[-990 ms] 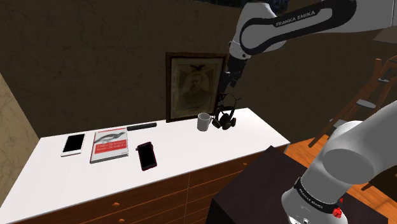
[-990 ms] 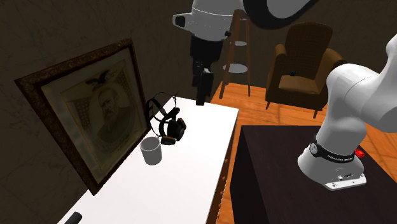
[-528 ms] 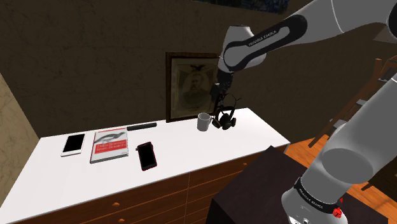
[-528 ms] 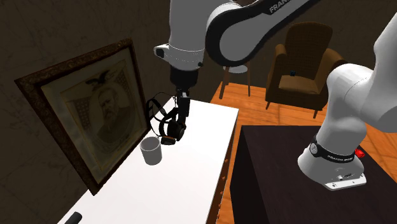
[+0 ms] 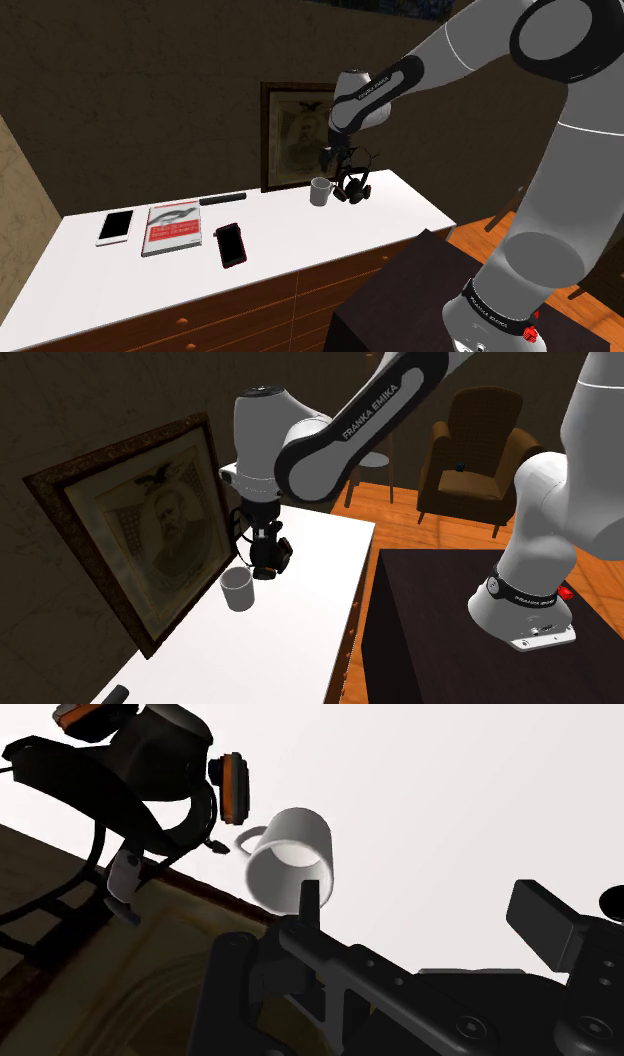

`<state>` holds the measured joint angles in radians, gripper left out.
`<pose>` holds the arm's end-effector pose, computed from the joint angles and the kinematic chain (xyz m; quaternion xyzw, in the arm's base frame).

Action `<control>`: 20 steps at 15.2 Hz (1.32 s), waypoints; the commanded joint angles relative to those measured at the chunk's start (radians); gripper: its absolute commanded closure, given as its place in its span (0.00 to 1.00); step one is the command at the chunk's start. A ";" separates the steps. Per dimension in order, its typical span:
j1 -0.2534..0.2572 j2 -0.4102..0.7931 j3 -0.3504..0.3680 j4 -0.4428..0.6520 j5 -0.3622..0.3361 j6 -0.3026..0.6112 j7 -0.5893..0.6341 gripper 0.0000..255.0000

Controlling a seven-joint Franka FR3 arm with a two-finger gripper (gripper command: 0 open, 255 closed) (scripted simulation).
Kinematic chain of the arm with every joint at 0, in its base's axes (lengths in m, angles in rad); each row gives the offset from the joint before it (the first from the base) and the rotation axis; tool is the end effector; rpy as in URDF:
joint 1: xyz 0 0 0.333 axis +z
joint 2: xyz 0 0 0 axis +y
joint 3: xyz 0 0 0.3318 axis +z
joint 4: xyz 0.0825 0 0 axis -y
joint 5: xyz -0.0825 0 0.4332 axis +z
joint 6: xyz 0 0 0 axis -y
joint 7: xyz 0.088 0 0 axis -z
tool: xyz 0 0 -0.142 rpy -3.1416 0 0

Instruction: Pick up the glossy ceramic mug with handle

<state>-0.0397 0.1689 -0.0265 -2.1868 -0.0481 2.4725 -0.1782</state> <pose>0.6045 -0.0411 0.2677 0.9954 0.0741 0.0557 0.0252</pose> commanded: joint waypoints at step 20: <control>-0.031 0.593 -0.004 0.423 0.009 0.134 -0.030 0.00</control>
<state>-0.0712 0.7513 -0.0311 -1.7702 -0.0389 2.6028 -0.2087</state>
